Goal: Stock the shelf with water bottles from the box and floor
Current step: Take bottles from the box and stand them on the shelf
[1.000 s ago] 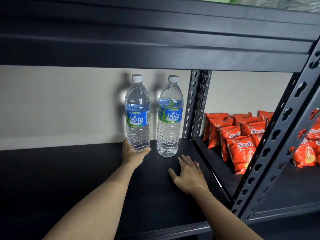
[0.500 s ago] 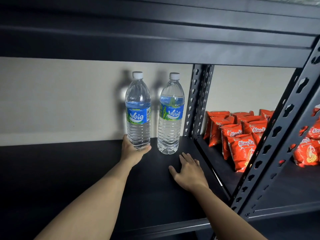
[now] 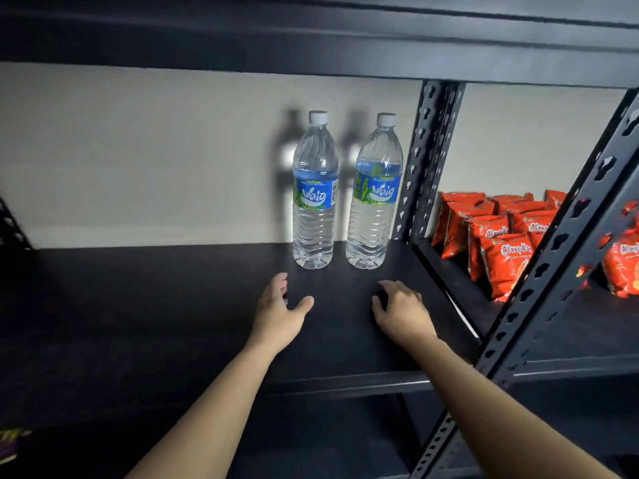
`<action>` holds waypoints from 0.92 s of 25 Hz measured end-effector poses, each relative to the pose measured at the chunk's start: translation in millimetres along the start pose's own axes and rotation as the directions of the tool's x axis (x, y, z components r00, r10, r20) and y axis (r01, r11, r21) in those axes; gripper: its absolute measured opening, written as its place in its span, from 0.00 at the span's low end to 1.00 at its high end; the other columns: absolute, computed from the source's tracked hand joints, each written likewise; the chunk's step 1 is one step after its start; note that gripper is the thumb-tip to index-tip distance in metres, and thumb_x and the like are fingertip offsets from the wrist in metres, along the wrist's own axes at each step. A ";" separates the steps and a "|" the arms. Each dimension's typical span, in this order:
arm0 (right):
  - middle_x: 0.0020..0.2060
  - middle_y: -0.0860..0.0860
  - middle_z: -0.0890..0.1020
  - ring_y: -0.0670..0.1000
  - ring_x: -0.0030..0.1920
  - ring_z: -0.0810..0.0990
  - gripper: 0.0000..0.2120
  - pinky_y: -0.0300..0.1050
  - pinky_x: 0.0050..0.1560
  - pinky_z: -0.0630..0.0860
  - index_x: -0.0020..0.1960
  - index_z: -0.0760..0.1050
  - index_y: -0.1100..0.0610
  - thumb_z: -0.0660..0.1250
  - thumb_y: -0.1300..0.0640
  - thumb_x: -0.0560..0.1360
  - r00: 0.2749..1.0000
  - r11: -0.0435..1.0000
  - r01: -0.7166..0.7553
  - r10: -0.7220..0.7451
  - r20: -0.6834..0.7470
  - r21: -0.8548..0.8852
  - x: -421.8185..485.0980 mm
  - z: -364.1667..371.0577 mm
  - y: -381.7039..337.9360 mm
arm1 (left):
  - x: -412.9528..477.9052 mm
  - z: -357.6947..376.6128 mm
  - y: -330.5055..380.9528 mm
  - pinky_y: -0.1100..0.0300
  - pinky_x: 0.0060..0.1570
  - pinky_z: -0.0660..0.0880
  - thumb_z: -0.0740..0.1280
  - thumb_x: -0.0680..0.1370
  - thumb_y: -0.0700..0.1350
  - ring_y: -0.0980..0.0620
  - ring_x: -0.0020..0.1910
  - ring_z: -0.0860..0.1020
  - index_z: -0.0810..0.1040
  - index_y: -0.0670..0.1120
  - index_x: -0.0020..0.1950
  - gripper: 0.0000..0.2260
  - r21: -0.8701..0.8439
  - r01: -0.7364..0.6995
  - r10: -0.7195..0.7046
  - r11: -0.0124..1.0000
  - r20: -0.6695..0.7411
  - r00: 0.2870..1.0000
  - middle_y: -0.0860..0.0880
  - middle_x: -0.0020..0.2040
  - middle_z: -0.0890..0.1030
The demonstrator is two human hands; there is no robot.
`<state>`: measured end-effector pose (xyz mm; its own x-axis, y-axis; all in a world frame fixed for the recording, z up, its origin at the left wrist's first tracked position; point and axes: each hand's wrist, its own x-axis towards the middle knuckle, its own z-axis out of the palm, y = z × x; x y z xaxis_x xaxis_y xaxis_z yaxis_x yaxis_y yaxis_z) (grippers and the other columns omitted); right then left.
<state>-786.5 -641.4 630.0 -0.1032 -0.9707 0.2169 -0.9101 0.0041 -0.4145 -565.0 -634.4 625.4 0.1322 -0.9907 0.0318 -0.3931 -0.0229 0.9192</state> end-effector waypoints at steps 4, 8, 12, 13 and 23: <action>0.65 0.53 0.77 0.57 0.69 0.71 0.19 0.52 0.69 0.65 0.68 0.74 0.56 0.64 0.55 0.77 0.998 0.993 0.042 -0.037 -0.048 0.112 -68.8 15.3 -37.1 | -84.7 -28.3 -24.9 0.58 0.59 0.77 0.71 0.75 0.38 0.54 0.54 0.81 0.80 0.43 0.57 0.11 0.106 -0.361 0.375 0.926 -0.155 0.914 0.51 0.53 0.82; 0.60 0.50 0.80 0.51 0.68 0.72 0.14 0.47 0.70 0.66 0.60 0.78 0.57 0.64 0.57 0.75 0.958 0.927 0.234 -0.169 -0.231 0.292 -167.8 45.2 -80.1 | -175.0 -64.2 -101.6 0.67 0.55 0.75 0.68 0.75 0.34 0.56 0.49 0.81 0.81 0.38 0.53 0.08 0.167 -0.549 0.573 0.819 -0.249 0.781 0.49 0.50 0.83; 0.57 0.50 0.77 0.44 0.60 0.75 0.13 0.31 0.63 0.67 0.58 0.78 0.58 0.64 0.62 0.74 0.961 0.877 0.268 -0.217 -0.169 0.399 -255.6 103.9 -92.4 | -226.4 -80.8 -223.4 0.65 0.53 0.75 0.67 0.75 0.39 0.56 0.49 0.80 0.80 0.42 0.54 0.08 0.231 -0.278 0.321 0.933 -0.180 0.930 0.51 0.51 0.82; 0.57 0.48 0.77 0.43 0.58 0.76 0.13 0.31 0.61 0.69 0.58 0.78 0.56 0.63 0.60 0.74 0.973 0.888 0.232 -0.219 -0.080 0.397 -271.6 130.2 -87.9 | -236.7 -80.4 -256.8 0.63 0.53 0.75 0.68 0.75 0.39 0.56 0.51 0.79 0.79 0.44 0.56 0.10 0.275 -0.133 0.175 0.952 -0.131 0.976 0.52 0.52 0.82; 0.57 0.59 0.82 0.62 0.60 0.79 0.21 0.48 0.56 0.75 0.63 0.77 0.53 0.66 0.49 0.71 0.587 0.990 0.075 0.053 0.808 -0.120 -332.4 436.1 28.0 | -303.3 6.7 -533.3 0.57 0.50 0.72 0.67 0.78 0.44 0.42 0.58 0.78 0.78 0.37 0.52 0.10 -0.003 0.929 -0.928 0.370 0.051 0.370 0.39 0.59 0.80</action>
<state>-602.6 -423.3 160.8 0.2154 -0.7632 -0.6092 -0.9568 -0.0401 -0.2881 -401.6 -322.6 122.9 0.3669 -0.3520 -0.8611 -0.0196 -0.9284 0.3712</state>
